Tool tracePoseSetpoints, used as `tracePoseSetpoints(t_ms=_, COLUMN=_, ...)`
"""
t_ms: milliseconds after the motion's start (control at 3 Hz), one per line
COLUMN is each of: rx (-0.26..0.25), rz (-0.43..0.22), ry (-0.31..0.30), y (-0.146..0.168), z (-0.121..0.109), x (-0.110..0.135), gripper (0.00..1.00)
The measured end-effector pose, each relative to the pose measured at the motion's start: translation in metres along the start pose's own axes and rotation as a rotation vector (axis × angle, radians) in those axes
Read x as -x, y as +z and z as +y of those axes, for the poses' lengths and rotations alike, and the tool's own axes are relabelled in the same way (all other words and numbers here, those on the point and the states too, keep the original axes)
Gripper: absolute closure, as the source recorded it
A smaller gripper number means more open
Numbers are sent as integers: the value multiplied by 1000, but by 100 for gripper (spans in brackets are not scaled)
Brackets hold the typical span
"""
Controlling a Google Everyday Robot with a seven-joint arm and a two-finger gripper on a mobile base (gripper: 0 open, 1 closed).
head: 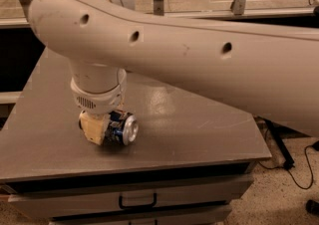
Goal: Place pepsi can upright
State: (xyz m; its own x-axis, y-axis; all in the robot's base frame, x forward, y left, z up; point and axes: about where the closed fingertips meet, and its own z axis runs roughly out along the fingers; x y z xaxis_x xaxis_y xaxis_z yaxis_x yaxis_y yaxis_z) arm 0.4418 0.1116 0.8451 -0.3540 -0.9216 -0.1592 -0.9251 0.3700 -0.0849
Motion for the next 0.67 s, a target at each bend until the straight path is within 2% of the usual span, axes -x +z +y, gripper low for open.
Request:
tracePoseSetpoints(t_ms=333, rx=11, rz=-60, ry=59, y=-20, z=-13, x=-11, gripper=98)
tracePoseSetpoints(t_ms=667, rx=52, rz=-294, ry=146, y=-47, z=-66, x=-24, gripper=100)
